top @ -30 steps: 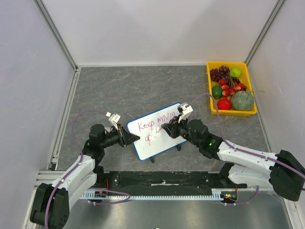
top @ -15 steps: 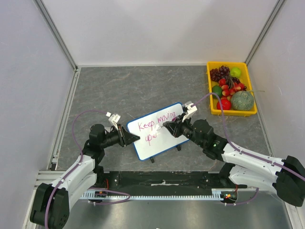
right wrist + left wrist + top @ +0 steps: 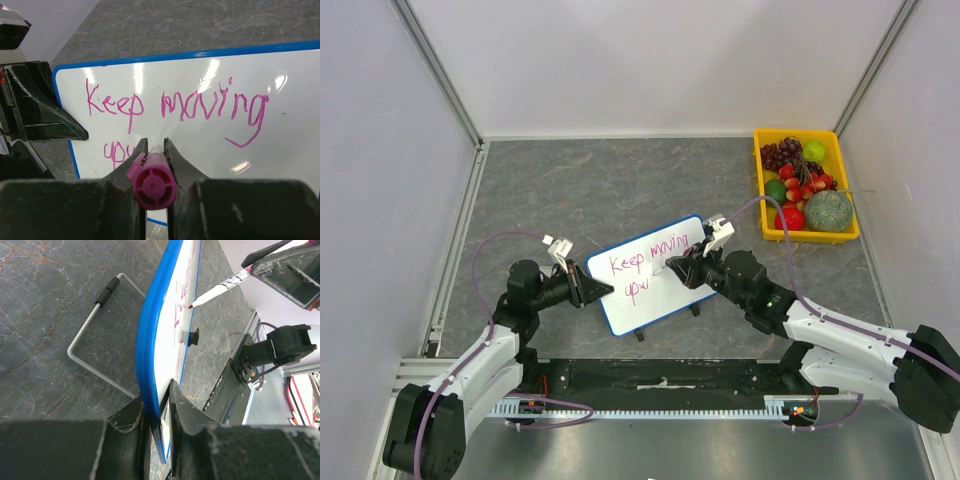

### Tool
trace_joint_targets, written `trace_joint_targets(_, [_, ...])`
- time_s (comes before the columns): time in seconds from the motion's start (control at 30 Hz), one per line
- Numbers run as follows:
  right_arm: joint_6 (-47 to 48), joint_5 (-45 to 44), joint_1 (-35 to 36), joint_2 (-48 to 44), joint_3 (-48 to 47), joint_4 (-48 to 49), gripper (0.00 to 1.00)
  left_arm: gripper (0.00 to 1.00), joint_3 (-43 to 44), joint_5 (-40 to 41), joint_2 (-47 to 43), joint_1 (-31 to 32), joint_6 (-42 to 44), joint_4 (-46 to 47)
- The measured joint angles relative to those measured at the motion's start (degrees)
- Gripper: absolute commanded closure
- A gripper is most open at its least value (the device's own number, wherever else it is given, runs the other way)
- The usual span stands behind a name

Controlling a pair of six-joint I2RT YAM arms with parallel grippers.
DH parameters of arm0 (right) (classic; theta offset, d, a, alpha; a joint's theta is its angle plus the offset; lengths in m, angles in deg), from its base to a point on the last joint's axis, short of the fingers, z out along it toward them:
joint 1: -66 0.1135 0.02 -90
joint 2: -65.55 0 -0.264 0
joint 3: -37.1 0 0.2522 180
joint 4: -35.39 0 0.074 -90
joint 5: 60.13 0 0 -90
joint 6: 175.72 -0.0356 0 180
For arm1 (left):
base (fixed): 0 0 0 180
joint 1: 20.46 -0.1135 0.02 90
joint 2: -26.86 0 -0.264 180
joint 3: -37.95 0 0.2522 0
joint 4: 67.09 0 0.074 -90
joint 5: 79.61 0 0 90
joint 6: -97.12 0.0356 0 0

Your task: Write a sentence on the whiteboard

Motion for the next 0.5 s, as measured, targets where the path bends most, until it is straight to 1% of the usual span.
trace_joint_targets(0.5, [-0.09,0.57,-0.02,1.25,0.72,1.22,1.0,0.98,0.0,0.02,0.02,0.0,0.0,0.0])
